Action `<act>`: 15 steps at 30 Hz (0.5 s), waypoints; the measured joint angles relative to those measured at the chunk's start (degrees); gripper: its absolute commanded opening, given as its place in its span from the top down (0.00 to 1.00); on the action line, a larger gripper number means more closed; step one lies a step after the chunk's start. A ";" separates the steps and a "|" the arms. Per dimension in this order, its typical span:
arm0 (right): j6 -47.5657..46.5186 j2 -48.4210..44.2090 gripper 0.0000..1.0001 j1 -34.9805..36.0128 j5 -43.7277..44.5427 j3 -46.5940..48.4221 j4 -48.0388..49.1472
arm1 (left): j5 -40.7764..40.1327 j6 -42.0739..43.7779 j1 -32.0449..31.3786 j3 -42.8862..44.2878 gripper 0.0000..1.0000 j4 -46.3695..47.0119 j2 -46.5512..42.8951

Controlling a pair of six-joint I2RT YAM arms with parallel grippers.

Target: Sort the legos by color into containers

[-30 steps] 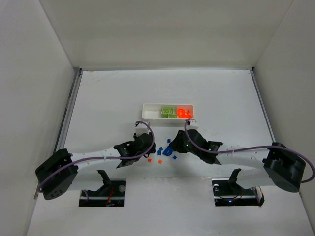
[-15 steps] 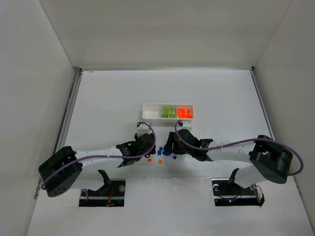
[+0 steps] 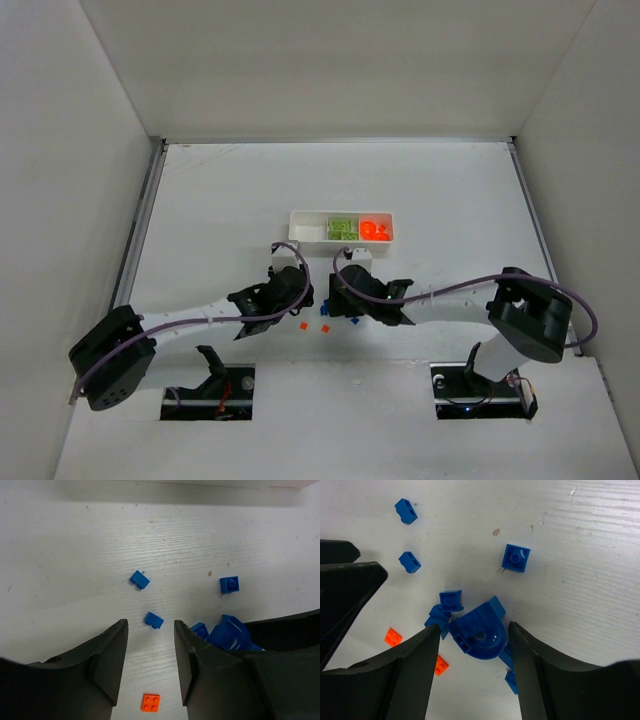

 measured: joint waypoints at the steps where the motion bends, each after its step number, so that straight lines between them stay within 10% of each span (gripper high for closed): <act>1: -0.15 0.48 0.38 0.00 0.33 0.31 -0.09 | 0.00 0.00 0.00 0.00 0.61 0.00 -0.11; 15: -1.51 3.43 0.49 1.01 3.82 3.72 -3.08 | 0.02 -0.02 0.46 -1.27 0.61 -0.66 -3.15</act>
